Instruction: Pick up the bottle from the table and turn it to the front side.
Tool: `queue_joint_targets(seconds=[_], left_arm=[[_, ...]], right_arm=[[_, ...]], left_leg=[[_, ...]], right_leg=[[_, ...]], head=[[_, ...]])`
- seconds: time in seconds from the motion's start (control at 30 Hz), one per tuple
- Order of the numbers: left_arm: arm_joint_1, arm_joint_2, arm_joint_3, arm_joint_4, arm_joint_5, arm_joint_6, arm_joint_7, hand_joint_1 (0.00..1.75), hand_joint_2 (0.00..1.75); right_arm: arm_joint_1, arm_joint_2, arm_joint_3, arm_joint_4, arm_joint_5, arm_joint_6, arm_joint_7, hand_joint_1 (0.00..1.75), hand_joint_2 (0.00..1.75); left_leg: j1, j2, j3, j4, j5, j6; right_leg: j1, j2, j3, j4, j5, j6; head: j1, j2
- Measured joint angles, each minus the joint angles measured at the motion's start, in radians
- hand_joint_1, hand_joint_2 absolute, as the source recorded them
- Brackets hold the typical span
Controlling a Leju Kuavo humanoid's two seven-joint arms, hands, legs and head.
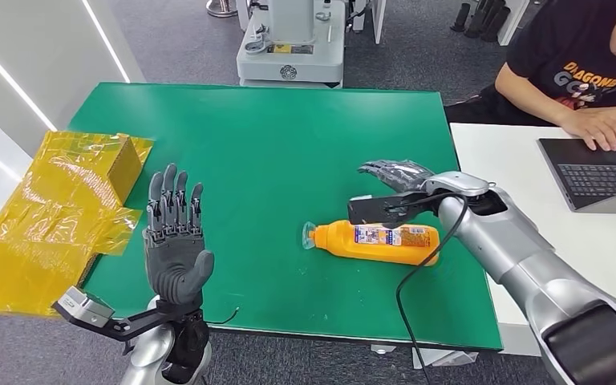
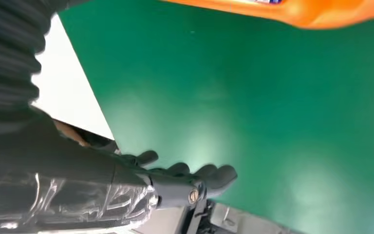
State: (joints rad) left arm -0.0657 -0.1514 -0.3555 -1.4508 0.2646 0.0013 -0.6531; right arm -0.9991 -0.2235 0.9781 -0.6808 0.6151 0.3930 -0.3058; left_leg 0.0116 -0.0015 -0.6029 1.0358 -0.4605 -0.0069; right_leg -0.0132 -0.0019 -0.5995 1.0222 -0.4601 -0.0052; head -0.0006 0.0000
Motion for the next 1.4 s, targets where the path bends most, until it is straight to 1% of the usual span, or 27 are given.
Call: queue_joint_targets(seconds=[0.23, 0.47, 0.67, 1.13, 1.4], left_arm=[[0.000, 0.003, 0.000, 0.000, 0.007, 0.009, -0.002, 0.00, 1.75], [0.000, 0.003, 0.000, 0.000, 0.013, 0.012, -0.003, 0.00, 1.75], [0.000, 0.003, 0.000, 0.000, 0.017, 0.016, -0.002, 0.00, 1.75], [0.000, 0.003, 0.000, 0.000, 0.024, 0.017, 0.001, 0.00, 1.75], [0.000, 0.002, 0.000, 0.000, 0.025, 0.013, 0.003, 0.00, 1.75]], right_arm=[[-0.043, 0.025, 0.096, 0.100, -0.015, 0.082, -0.025, 0.00, 1.75], [-0.039, 0.030, 0.158, 0.150, -0.049, 0.091, -0.037, 0.00, 1.75], [-0.016, 0.030, 0.198, 0.169, -0.078, 0.084, -0.034, 0.00, 1.75], [-0.011, 0.002, 0.273, 0.173, -0.114, 0.107, -0.009, 0.00, 1.75], [0.008, -0.030, 0.298, 0.170, -0.127, 0.071, 0.013, 0.00, 1.75]], left_leg=[[0.000, 0.000, 0.000, 0.000, 0.000, 0.000], [0.000, 0.000, 0.000, 0.000, 0.000, 0.000], [0.000, 0.000, 0.000, 0.000, 0.000, 0.000], [0.000, 0.000, 0.000, 0.000, 0.000, 0.000], [0.000, 0.000, 0.000, 0.000, 0.000, 0.000]], right_leg=[[0.000, 0.000, 0.000, 0.000, 0.000, 0.000], [0.000, 0.000, 0.000, 0.000, 0.000, 0.000], [0.000, 0.000, 0.000, 0.000, 0.000, 0.000], [0.000, 0.000, 0.000, 0.000, 0.000, 0.000], [0.000, 0.000, 0.000, 0.000, 0.000, 0.000]], head=[[0.000, 0.000], [0.000, 0.000], [0.000, 0.000], [0.000, 0.000], [0.000, 0.000]])
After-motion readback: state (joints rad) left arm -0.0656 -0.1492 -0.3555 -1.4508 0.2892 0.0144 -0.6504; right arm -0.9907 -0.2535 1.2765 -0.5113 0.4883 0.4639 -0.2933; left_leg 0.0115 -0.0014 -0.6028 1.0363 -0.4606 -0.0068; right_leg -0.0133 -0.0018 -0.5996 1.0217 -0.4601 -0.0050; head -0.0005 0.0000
